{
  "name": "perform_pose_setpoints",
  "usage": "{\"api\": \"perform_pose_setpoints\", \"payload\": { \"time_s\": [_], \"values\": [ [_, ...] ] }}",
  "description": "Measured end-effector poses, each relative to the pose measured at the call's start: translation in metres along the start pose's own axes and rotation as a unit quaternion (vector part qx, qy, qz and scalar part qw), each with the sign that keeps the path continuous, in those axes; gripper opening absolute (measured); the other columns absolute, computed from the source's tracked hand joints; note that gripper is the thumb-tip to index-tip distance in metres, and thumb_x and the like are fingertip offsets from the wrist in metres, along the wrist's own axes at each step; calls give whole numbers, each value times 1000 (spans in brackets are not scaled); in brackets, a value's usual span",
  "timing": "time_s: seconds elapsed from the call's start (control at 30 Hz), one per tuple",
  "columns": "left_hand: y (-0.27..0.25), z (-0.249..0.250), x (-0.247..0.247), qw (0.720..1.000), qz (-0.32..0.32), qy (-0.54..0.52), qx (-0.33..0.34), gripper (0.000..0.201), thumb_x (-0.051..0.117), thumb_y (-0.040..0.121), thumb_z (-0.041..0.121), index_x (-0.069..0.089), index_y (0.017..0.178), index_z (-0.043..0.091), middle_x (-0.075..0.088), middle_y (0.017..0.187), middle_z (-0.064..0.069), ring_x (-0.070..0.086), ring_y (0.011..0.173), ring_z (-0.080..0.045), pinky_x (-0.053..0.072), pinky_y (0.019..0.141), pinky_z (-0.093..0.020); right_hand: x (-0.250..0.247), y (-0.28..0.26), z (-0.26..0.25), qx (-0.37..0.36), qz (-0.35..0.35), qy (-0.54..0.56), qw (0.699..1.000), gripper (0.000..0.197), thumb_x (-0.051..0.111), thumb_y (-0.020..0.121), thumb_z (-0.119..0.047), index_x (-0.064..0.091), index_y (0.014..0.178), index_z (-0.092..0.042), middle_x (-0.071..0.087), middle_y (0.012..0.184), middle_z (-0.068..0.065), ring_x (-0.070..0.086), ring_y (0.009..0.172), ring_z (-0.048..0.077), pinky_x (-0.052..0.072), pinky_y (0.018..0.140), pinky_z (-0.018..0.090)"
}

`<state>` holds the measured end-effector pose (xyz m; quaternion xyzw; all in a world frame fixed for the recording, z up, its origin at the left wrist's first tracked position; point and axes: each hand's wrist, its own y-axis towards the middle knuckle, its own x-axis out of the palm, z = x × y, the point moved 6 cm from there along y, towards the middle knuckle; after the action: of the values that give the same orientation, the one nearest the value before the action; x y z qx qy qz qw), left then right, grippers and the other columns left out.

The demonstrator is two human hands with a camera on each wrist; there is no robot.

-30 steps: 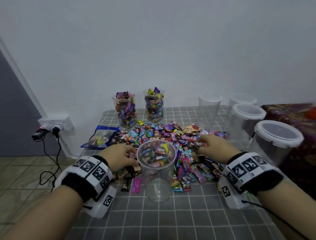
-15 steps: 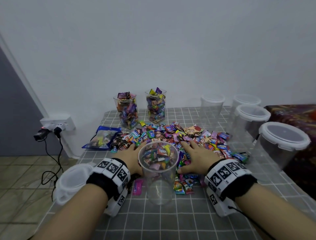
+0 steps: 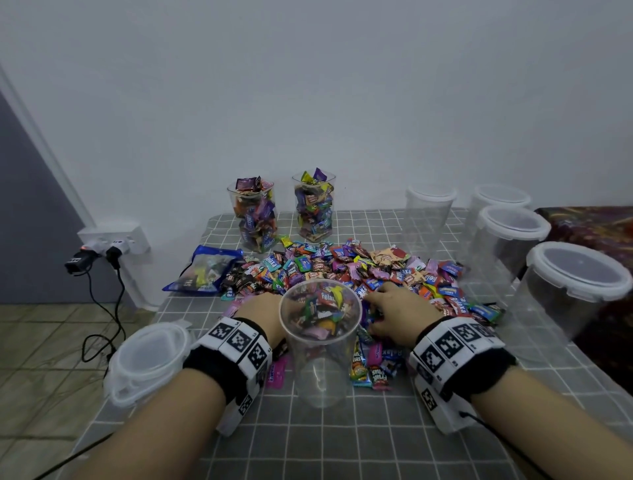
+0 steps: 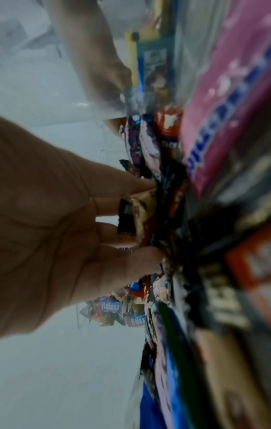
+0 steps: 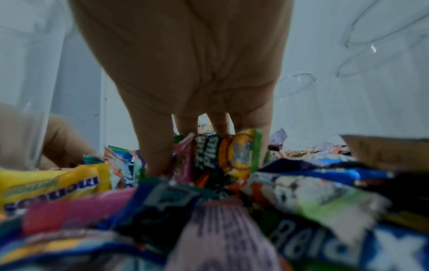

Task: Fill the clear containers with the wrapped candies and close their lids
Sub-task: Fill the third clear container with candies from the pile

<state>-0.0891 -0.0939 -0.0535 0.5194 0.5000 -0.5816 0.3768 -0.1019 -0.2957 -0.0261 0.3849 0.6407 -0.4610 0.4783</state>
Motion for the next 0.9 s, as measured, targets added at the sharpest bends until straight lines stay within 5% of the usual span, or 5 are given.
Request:
{"api": "perform_pose_setpoints", "payload": {
  "time_s": [0.2, 0.43, 0.57, 0.67, 0.9],
  "values": [
    [-1, -2, -6, 999, 20, -19, -18, 26, 47, 92, 29, 69, 100, 18, 70, 96, 0, 64, 84, -19, 51, 72, -28, -3, 1, -1, 1, 27, -1, 1000, 22, 55, 91, -19, 55, 113, -14, 45, 123, 7, 52, 109, 25, 46, 85, 33],
    [-4, -1, -12, 997, 39, -60, -29, 23, 46, 92, 24, 67, 98, 16, 69, 95, -1, 60, 78, -17, 47, 67, -26, -6, 0, -4, -1, 50, 3, 999, 22, 47, 92, -9, 58, 111, -12, 51, 119, 6, 52, 110, 24, 43, 85, 31],
    [-12, 8, -18, 989, 95, -114, 24, 38, 57, 87, 32, 55, 124, 28, 62, 116, 0, 60, 99, -20, 51, 83, -33, -8, 0, -3, 3, 63, 13, 998, 26, 46, 92, -8, 59, 114, -12, 53, 119, 7, 51, 111, 23, 43, 88, 31],
    [-5, 10, -6, 992, 45, -104, 61, 56, 57, 87, 34, 38, 139, 40, 52, 134, 0, 53, 117, -22, 46, 97, -36, -9, -1, -2, 5, 73, 25, 997, 25, 46, 93, -10, 60, 114, -12, 53, 118, 7, 52, 109, 23, 43, 88, 31],
    [-8, 14, -10, 994, 66, -64, 58, 22, 59, 85, 26, 68, 105, 28, 68, 100, 4, 63, 89, -18, 52, 75, -28, -16, -6, -2, 2, 117, 53, 992, 14, 46, 93, -13, 58, 100, -15, 51, 105, 5, 53, 103, 23, 40, 82, 29]
  ]
}}
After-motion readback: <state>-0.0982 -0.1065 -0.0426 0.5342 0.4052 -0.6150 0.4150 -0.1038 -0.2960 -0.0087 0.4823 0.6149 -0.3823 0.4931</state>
